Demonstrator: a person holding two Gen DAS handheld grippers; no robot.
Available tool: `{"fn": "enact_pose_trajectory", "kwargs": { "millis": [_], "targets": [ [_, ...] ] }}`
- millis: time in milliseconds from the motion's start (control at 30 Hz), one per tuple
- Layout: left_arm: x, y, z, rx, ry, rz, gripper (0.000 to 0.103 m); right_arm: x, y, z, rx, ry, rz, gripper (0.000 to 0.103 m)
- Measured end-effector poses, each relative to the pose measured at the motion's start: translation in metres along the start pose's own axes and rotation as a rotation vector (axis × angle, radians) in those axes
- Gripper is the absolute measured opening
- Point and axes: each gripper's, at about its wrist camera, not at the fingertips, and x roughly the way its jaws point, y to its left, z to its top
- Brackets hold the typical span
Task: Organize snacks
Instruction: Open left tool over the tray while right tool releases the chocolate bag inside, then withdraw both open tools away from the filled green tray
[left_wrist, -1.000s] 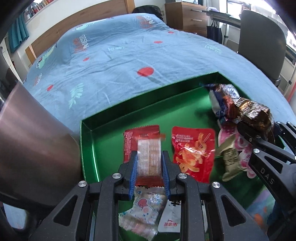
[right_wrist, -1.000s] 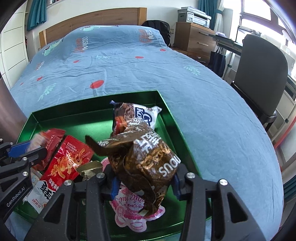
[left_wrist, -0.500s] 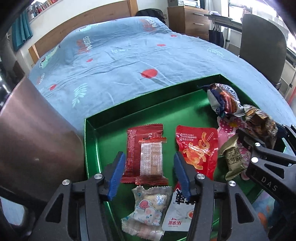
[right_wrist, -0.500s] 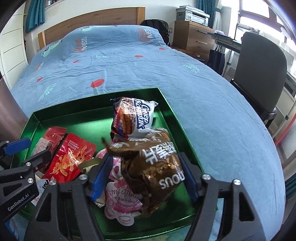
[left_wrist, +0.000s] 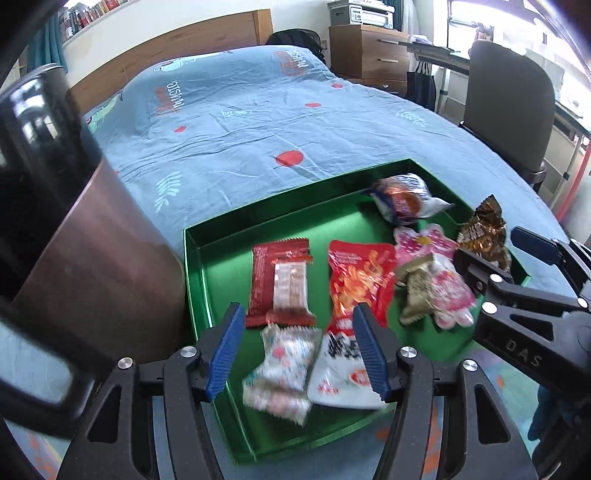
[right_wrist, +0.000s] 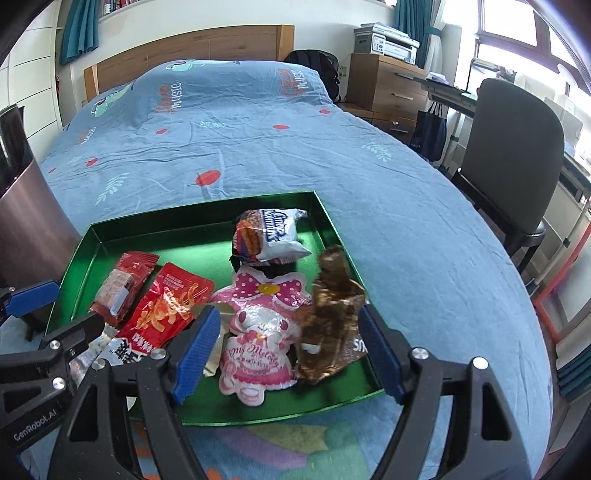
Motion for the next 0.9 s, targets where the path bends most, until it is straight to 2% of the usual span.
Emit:
{"fn": "enact_pose_trajectory", "kwargs": {
  "millis": [67, 200, 467, 767, 900],
  "targets": [
    [-0.009, 0.002, -0.006, -0.013, 0.001, -0.014, 0.056, -0.008, 0.001, -0.002, -0.005, -0.004, 0.005, 0.103],
    [-0.029, 0.008, -0.02, -0.037, -0.009, -0.013, 0.067, -0.023, 0.006, -0.007, -0.013, -0.007, 0.019, 0.103],
    [-0.061, 0.029, -0.05, -0.076, -0.017, -0.014, 0.067, -0.054, 0.021, -0.025, -0.019, -0.014, 0.051, 0.103],
    [-0.089, 0.074, -0.093, -0.157, -0.017, 0.045, 0.069, -0.093, 0.058, -0.046, -0.055, -0.039, 0.116, 0.103],
    [-0.104, 0.088, -0.107, -0.163, -0.035, 0.078, 0.069, -0.112, 0.076, -0.055, -0.065, -0.055, 0.139, 0.103]
  ]
}}
